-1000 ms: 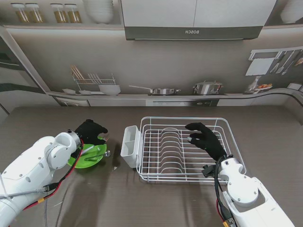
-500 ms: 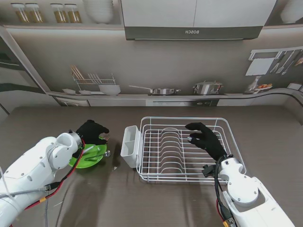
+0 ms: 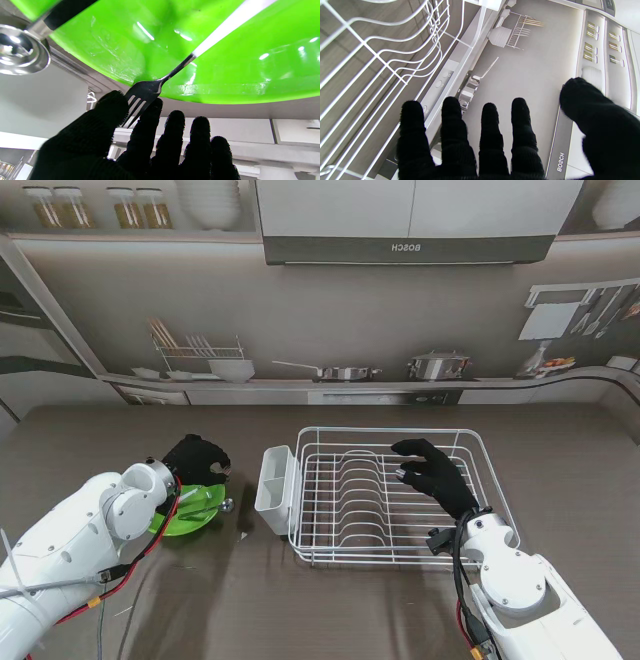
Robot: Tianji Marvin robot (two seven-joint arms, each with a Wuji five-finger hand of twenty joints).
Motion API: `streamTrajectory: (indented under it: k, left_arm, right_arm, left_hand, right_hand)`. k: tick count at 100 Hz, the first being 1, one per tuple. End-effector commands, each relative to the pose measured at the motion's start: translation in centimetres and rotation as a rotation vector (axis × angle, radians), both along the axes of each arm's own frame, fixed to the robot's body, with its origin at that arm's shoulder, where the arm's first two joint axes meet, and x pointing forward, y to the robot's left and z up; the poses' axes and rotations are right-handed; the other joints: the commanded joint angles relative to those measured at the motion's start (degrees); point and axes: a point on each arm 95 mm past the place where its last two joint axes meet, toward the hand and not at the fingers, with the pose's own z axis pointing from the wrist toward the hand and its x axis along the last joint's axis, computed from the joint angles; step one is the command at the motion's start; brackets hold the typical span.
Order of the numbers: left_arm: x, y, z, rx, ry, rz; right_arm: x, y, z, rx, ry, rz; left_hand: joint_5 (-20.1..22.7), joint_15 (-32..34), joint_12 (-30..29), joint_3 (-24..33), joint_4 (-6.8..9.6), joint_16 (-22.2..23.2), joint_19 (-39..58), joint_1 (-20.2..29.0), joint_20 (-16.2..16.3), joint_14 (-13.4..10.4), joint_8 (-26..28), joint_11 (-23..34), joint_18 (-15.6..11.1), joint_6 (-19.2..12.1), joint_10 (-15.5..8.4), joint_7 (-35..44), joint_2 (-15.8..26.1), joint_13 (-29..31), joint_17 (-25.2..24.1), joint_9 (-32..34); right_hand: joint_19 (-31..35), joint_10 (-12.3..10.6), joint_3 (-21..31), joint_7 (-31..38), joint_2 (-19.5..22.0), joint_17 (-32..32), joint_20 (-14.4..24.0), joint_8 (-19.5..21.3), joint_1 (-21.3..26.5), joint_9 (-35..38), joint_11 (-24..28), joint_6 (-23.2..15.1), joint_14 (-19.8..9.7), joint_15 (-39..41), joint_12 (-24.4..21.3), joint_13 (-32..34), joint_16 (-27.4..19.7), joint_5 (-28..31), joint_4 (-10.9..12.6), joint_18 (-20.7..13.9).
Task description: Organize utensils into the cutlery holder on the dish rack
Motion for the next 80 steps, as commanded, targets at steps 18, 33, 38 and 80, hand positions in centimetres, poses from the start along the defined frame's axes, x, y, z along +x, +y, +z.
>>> streamTrajectory:
  k: [18, 33, 38, 80]
  left_arm:
    - [-0.1, -0.4, -0.6, -0.017, 0.013, 0.007]
    - [-0.1, -0.4, -0.7, -0.024, 0.003, 0.01]
    - [-0.1, -0.4, -0.8, -0.029, -0.003, 0.012]
    - [0.0, -0.5, -1.4, -0.072, -0.022, 0.037]
  right_arm:
    - [-0.2, 0.4, -0.2, 0.005, 0.012, 0.015]
    - [-0.2, 0.4, -0.2, 0.007, 0.014, 0.014]
    - [-0.2, 0.4, -0.2, 0.008, 0.014, 0.014]
    - [-0.1, 0.4, -0.2, 0.009, 0.015, 0.012]
  left_hand:
    - [2.4, 0.8, 0.3, 0.7, -1.43, 1.1, 1.4, 2.8, 1.0, 0.5, 4.2, 0.5, 0.6, -0.9, 0.1, 2.0, -2.6, 0.9, -0.3, 1.2]
    - [3.6, 1.4, 0.7, -1.4, -2.38, 1.2, 2.7, 5.3, 0.9, 0.4, 7.4, 1.1, 0.8, -2.0, 0.0, 4.9, -3.9, 1.6, -0.2, 2.1]
    - [3.9, 1.6, 1.0, -2.7, -2.41, 1.2, 3.5, 6.5, 0.9, 0.3, 8.6, 1.3, 0.9, -2.5, -0.3, 6.8, -4.3, 2.0, -0.1, 2.6]
    - [5.3, 3.1, 2.2, -6.7, -1.06, 1.5, 7.7, 11.7, 0.3, 0.5, 10.0, 2.5, 1.3, -5.6, -0.8, 22.6, -3.2, 3.8, 0.4, 5.0]
  right_hand:
    - [-0.5, -0.2, -0.2, 0.1, 1.4, 0.3, 1.4, -1.1, -1.1, 0.7, -0.4, 0.2, -0.4, -0.6, -0.1, 0.9, 0.2, -1.4, 1.9, -1.5]
    - [-0.5, -0.3, -0.2, 0.2, 1.4, 0.4, 1.4, -1.1, -1.1, 0.7, -0.3, 0.2, -0.4, -0.6, -0.1, 0.9, 0.2, -1.4, 1.9, -1.5]
    - [-0.5, -0.2, -0.2, 0.1, 1.5, 0.3, 1.4, -1.1, -1.1, 0.6, -0.4, 0.2, -0.4, -0.6, -0.1, 0.9, 0.2, -1.5, 1.9, -1.5]
    - [-0.6, -0.2, -0.1, 0.1, 1.9, 0.5, 1.5, -1.1, -1.2, 0.8, -0.4, 0.2, -0.4, -0.6, -0.1, 1.0, 0.2, -1.4, 2.0, -1.5]
